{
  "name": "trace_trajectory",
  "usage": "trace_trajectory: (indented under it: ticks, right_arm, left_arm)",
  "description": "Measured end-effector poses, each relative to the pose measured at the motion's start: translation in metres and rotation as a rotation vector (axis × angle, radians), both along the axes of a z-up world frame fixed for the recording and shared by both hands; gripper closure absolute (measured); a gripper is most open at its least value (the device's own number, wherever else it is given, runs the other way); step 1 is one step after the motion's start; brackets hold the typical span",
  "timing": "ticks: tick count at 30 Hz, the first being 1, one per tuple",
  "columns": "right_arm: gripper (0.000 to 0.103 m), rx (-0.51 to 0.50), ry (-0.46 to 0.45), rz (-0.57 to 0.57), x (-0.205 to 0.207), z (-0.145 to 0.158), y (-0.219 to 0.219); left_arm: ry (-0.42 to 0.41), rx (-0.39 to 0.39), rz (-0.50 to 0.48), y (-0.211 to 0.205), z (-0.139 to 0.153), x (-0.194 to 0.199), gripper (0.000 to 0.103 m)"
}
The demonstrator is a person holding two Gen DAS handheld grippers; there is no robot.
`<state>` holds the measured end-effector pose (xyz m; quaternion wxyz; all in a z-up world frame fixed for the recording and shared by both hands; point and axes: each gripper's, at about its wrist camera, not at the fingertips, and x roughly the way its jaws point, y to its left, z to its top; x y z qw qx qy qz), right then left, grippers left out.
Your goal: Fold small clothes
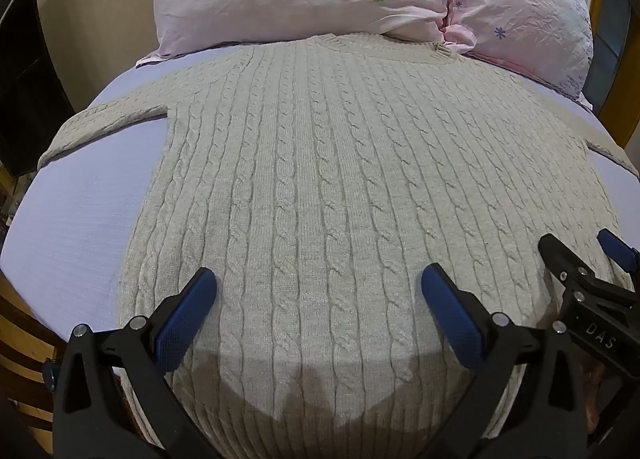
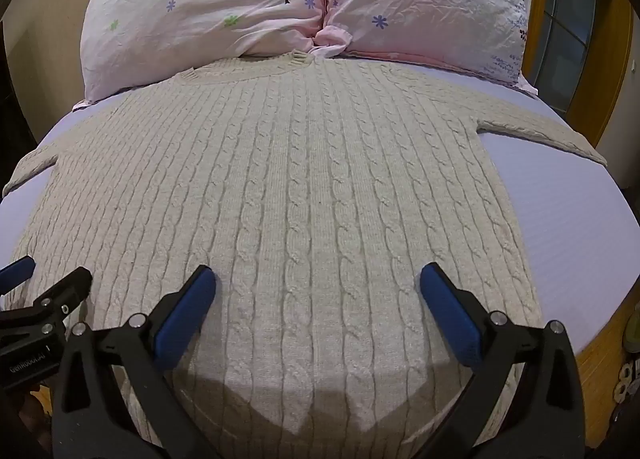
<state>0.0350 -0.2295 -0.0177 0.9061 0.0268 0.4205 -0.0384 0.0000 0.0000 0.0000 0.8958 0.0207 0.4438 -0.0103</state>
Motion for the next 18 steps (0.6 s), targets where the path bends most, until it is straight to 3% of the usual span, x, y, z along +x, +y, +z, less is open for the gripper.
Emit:
trace_trajectory:
  ticks: [18]
  right_arm:
    - [0.002, 0.0, -0.002, 0.0, 0.0, 0.0, 0.0]
  left_arm:
    - [-0.004, 0.0, 0.0, 0.0, 0.0001, -0.0001, 0.001]
